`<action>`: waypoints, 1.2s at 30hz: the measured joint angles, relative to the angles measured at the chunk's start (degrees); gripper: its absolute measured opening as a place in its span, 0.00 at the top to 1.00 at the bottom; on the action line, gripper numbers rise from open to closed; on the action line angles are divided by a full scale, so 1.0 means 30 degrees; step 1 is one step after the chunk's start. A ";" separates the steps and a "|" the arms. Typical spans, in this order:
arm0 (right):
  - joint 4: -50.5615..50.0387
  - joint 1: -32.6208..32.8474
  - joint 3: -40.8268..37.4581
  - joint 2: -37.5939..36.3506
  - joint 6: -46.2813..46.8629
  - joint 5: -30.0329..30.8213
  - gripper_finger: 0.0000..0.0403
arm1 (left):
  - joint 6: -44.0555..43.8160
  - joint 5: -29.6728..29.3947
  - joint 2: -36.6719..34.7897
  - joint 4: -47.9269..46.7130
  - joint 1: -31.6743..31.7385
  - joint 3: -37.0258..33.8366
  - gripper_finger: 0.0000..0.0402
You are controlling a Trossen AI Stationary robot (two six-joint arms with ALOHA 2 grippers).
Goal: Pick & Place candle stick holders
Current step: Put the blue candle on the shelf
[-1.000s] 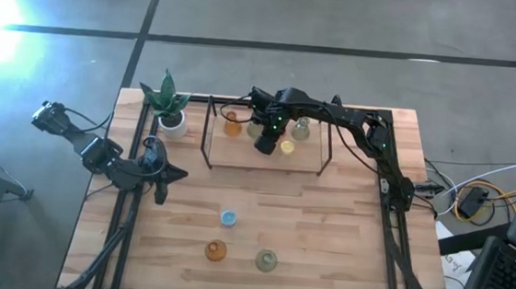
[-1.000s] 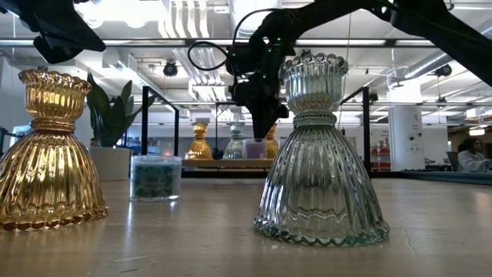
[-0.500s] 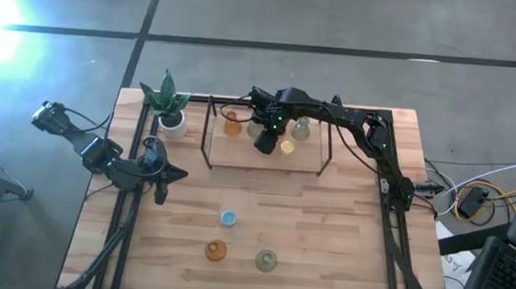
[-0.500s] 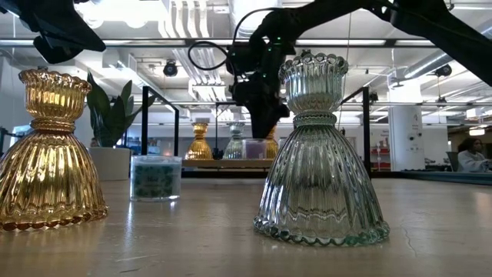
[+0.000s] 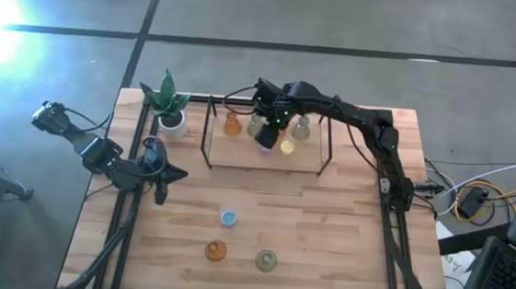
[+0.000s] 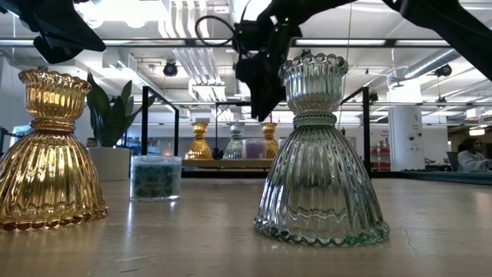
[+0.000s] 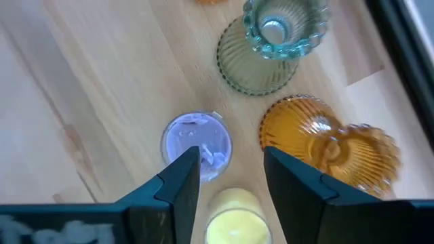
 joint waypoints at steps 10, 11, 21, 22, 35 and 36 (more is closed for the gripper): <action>-0.0556 0.0559 0.0000 -0.2647 0.0007 -0.0061 0.68 | 0.0001 0.0006 0.0000 -0.0006 -0.0003 -0.0006 0.97; -0.0621 0.0647 0.0000 -0.2943 0.0025 -0.0060 0.69 | 0.0001 0.0014 0.0000 -0.0008 -0.0004 -0.0006 0.97; -0.0690 0.1728 0.0000 -0.6386 0.1007 -0.0056 0.75 | 0.0052 0.0014 -0.0007 -0.0015 -0.0003 -0.0006 0.97; -0.0694 0.1893 0.0000 -0.6790 0.1181 -0.0065 0.76 | 0.0052 0.0020 -0.0007 -0.0015 0.0004 -0.0006 0.97; 0.0299 0.5942 -0.4963 -1.3889 0.2228 -0.1259 0.96 | 0.0857 0.0181 -0.0007 -0.0007 0.0004 -0.0006 0.97; 0.0991 0.6335 -0.6200 -1.4715 0.2705 -0.1041 0.97 | 0.0965 0.0181 -0.0007 -0.0014 0.0004 -0.0006 0.97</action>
